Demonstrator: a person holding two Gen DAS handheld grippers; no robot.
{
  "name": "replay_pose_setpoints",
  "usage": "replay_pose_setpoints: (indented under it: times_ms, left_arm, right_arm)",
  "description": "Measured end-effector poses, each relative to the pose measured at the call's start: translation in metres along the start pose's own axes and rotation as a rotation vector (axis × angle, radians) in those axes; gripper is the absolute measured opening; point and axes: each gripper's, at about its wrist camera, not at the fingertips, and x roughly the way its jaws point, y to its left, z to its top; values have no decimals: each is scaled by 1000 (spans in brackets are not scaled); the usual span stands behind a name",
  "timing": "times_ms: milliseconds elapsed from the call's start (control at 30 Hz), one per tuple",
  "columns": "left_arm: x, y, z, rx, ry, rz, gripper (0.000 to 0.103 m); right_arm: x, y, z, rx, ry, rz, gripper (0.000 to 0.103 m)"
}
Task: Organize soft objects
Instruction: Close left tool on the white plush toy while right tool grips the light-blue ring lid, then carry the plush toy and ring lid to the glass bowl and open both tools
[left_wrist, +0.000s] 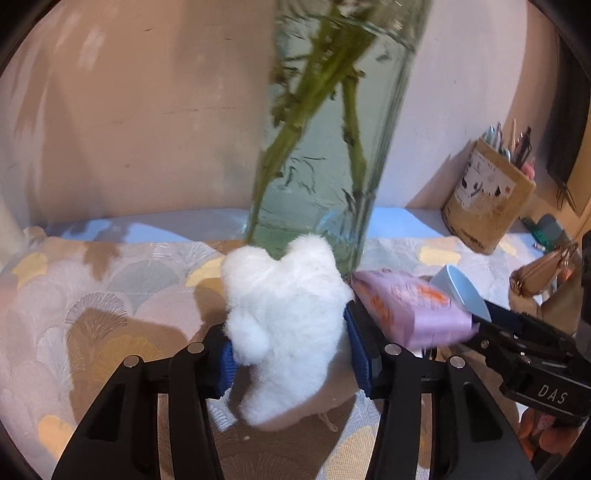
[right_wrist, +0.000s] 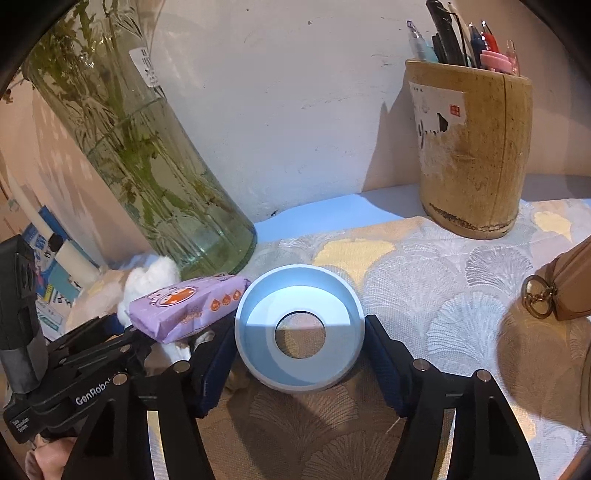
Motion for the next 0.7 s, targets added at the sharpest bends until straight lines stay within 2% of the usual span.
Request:
replay_pose_setpoints:
  times_ms: [200,400,533,700]
  left_arm:
    - [-4,5,-1,-39,-24,40,47]
    - [-7,10,0,-60,-40,89,47]
    - [-6,18,0,-104,-34,108,47]
    - [-18,17,-2,-112,-77,179,47]
  right_arm:
    - [-3,3,-1,-9,-9,3,66]
    - [-14,7,-2,-24,-56,-51,66]
    - [-29,12,-4,-48,-136,-94,66]
    - [-59,39,-17,-175,-292,-132,66]
